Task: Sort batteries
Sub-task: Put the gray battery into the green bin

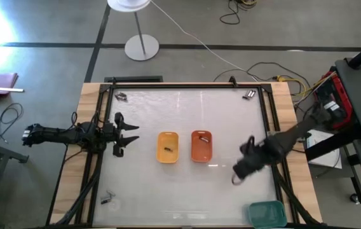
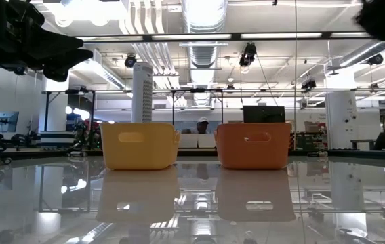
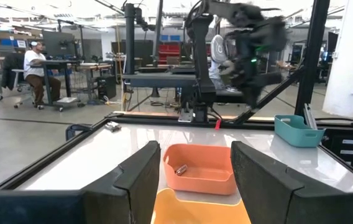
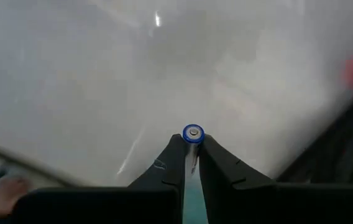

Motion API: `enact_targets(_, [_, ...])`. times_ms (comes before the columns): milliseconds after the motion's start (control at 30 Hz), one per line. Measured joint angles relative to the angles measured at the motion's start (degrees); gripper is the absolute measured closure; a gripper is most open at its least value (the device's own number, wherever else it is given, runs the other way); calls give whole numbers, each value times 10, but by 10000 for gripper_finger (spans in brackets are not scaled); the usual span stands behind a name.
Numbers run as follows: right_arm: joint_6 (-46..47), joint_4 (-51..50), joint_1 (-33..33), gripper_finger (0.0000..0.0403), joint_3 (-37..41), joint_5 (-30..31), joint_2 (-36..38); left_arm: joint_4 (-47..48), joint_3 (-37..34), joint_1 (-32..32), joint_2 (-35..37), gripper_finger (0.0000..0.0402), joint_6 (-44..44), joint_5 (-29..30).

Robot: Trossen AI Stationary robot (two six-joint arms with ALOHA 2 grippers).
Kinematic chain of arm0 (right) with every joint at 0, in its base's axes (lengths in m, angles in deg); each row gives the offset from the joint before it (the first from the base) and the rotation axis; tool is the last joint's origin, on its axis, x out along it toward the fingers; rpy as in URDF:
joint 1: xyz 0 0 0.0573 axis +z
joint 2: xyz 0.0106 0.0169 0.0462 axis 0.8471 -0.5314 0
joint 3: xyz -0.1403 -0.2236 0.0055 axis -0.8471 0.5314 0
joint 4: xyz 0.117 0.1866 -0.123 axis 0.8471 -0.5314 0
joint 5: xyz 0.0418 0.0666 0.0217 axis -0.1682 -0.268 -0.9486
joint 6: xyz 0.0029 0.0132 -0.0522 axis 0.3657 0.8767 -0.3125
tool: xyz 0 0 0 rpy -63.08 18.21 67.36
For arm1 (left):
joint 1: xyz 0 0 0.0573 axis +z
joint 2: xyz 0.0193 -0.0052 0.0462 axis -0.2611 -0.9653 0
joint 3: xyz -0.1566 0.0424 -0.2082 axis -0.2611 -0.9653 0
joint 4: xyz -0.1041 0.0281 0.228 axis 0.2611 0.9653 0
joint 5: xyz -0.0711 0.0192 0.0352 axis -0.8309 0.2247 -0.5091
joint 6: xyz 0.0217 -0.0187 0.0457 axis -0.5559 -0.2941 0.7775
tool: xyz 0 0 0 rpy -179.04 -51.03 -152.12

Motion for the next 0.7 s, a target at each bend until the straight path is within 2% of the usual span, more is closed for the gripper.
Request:
enact_targets(167, [168, 29, 110, 380, -57, -22, -58, 0, 0, 0, 0, 221, 0, 0])
enact_targets(300, [278, 110, 184, 380, -68, -28, -113, 0, 0, 0, -1, 221, 0, 0])
enact_targets(400, [291, 179, 206, 380, -72, -59, -165, 0, 0, 0, -1, 221, 0, 0])
enact_targets(533, [287, 208, 212, 380, -77, -83, -227, 0, 0, 0, -1, 221, 0, 0])
enact_targets(700, [288, 208, 220, 380, -71, -103, -247, 0, 0, 0, -2, 221, 0, 0])
